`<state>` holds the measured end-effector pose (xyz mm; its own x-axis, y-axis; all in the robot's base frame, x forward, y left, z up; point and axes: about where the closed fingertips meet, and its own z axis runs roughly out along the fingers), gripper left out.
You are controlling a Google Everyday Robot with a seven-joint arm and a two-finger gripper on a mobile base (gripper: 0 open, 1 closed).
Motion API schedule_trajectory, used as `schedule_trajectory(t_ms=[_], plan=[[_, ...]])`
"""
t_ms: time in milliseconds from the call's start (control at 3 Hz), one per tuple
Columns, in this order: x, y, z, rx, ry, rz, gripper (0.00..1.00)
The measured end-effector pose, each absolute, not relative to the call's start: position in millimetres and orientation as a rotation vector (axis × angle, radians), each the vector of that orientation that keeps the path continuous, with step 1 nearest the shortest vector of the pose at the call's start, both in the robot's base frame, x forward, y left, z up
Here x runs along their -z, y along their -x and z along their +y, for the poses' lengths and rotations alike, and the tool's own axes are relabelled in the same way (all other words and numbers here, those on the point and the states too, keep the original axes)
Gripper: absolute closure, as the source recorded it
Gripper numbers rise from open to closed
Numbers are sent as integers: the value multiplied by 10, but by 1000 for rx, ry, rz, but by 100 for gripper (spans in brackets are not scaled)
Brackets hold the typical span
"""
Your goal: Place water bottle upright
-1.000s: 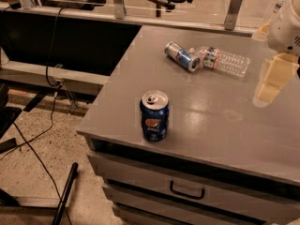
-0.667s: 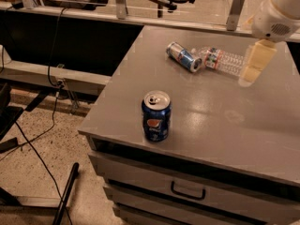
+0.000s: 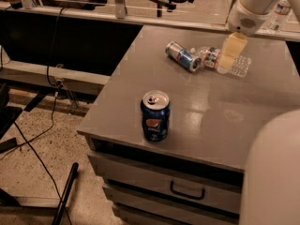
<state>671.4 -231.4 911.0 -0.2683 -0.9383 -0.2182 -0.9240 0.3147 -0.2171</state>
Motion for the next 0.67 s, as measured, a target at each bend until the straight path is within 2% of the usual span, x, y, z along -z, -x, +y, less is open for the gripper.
schedule_trajectory(t_ms=[667], plan=[[-8867,-7058,-2099,88,1615,2398,0]])
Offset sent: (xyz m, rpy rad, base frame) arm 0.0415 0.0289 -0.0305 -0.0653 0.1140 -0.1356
